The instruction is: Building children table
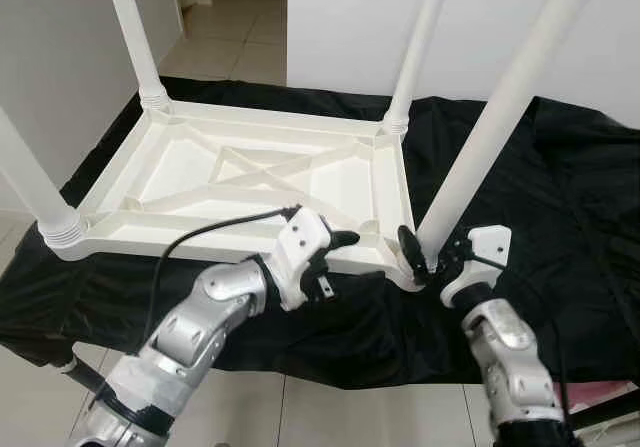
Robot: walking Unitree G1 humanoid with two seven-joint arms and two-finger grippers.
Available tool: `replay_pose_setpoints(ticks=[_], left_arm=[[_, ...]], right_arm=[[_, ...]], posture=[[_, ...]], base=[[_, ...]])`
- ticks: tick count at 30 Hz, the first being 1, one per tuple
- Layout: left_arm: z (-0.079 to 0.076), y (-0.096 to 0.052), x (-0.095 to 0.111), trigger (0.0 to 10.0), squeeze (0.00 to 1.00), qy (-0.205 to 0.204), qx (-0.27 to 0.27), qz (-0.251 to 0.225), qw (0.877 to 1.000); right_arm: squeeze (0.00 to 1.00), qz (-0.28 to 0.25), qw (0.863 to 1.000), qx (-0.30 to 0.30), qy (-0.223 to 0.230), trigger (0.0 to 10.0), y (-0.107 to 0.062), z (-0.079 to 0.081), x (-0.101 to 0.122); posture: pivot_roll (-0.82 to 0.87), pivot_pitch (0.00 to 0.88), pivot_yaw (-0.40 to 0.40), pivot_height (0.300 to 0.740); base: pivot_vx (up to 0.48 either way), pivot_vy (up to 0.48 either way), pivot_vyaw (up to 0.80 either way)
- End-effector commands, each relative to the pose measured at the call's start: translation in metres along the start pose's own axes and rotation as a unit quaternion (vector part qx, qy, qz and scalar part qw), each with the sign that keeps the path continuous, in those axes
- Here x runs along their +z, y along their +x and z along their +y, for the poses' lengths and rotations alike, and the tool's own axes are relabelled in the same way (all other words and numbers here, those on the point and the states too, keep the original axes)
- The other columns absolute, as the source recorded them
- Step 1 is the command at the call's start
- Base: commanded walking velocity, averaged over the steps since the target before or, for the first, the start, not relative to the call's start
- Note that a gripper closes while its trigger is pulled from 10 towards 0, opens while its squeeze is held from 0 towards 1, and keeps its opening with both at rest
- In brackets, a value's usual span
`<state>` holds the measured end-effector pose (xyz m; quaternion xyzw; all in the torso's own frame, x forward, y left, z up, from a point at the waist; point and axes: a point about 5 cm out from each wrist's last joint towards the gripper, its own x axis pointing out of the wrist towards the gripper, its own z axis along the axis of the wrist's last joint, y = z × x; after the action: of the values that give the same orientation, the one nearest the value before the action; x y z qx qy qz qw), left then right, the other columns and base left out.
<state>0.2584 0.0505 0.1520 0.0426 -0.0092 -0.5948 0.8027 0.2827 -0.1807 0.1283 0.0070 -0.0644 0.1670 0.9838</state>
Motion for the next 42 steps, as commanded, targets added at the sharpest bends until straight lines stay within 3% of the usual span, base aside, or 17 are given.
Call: replay_pose_setpoints(ticks=[1, 9, 10, 11, 12, 13, 14, 15, 25, 26, 36, 42], left_arm=[[-0.009, 0.003, 0.0, 10.0, 0.0, 0.002, -0.056, 0.002, 0.998], [-0.01, 0.006, -0.003, 10.0, 0.0, 0.012, -0.059, 0.012, 0.998], [-0.009, 0.006, -0.003, 10.0, 0.0, 0.013, -0.057, 0.011, 0.998], [-0.009, 0.005, -0.002, 10.0, 0.0, 0.014, -0.054, 0.011, 0.998], [-0.009, 0.005, -0.002, 10.0, 0.0, 0.014, -0.054, 0.011, 0.998], [-0.008, 0.005, -0.002, 10.0, 0.0, 0.014, -0.051, 0.011, 0.999], [-0.008, 0.005, -0.002, 10.0, 0.0, 0.014, -0.051, 0.011, 0.999], [-0.008, 0.004, -0.002, 10.0, 0.0, 0.013, -0.05, 0.011, 0.999], [-0.008, 0.003, -0.004, 10.0, 0.0, 0.015, -0.047, 0.014, 0.999], [-0.005, 0.001, -0.003, 10.0, 0.0, 0.017, -0.043, 0.016, 0.999], [0.0, -0.001, -0.003, 10.0, 0.0, 0.018, -0.037, 0.018, 0.999], [-0.003, 0.0, -0.003, 10.0, 0.0, 0.012, -0.038, 0.012, 0.999]], right_arm=[[0.0, 0.001, 1.0, 0.014, 0.005, 10.0, 0.0, -0.001, -0.002], [0.0, 0.017, 0.996, 0.082, -0.013, 10.0, 0.016, 0.0, -0.005], [0.0, 0.021, 0.995, 0.093, -0.011, 5.8, 0.017, 0.0, -0.007], [0.0, 0.026, 0.995, 0.099, -0.012, 3.6, 0.017, 0.0, -0.009], [0.0, 0.026, 0.995, 0.099, -0.012, 3.6, 0.017, 0.0, -0.009], [0.0, 0.028, 0.994, 0.105, -0.011, 2.1, 0.017, -0.001, -0.01], [0.0, 0.028, 0.994, 0.105, -0.011, 2.1, 0.017, -0.001, -0.01], [0.0, 0.032, 0.994, 0.107, -0.015, 0.0, 0.017, -0.002, -0.012], [0.0, 0.037, 0.994, 0.102, -0.012, 0.0, 0.015, -0.007, -0.019], [0.0, 0.036, 0.995, 0.095, -0.006, 10.0, 0.014, -0.007, -0.019], [0.0, 0.033, 0.996, 0.085, 0.014, 10.0, 0.011, 0.0, -0.02], [0.0, 0.035, 0.998, -0.022, 0.037, 10.0, 0.011, 0.014, -0.021]], posture=[[-0.01, 0.0, -0.038, 0.74], [0.0, 0.0, -0.048, 0.74], [0.0, 0.0, -0.054, 0.74], [0.0, 0.0, -0.054, 0.74], [0.0, 0.0, -0.054, 0.74], [0.0, 0.0, -0.055, 0.74], [0.0, 0.0, -0.055, 0.74], [0.01, 0.0, -0.056, 0.74], [0.01, 0.0, -0.052, 0.74], [0.0, 0.0, -0.052, 0.74], [0.0, 0.0, -0.055, 0.74], [0.0, 0.0, -0.061, 0.74]], base=[[0.0, 0.0, 0.0], [0.0, 0.0, 0.0], [0.0, 0.0, 0.0], [0.0, 0.0, 0.0], [0.0, 0.0, 0.0], [0.0, 0.0, 0.0], [0.0, 0.0, 0.0], [0.0, 0.0, 0.0], [0.0, 0.0, 0.0], [0.0, 0.0, 0.0], [0.0, 0.0, 0.0], [0.0, 0.0, 0.0]])
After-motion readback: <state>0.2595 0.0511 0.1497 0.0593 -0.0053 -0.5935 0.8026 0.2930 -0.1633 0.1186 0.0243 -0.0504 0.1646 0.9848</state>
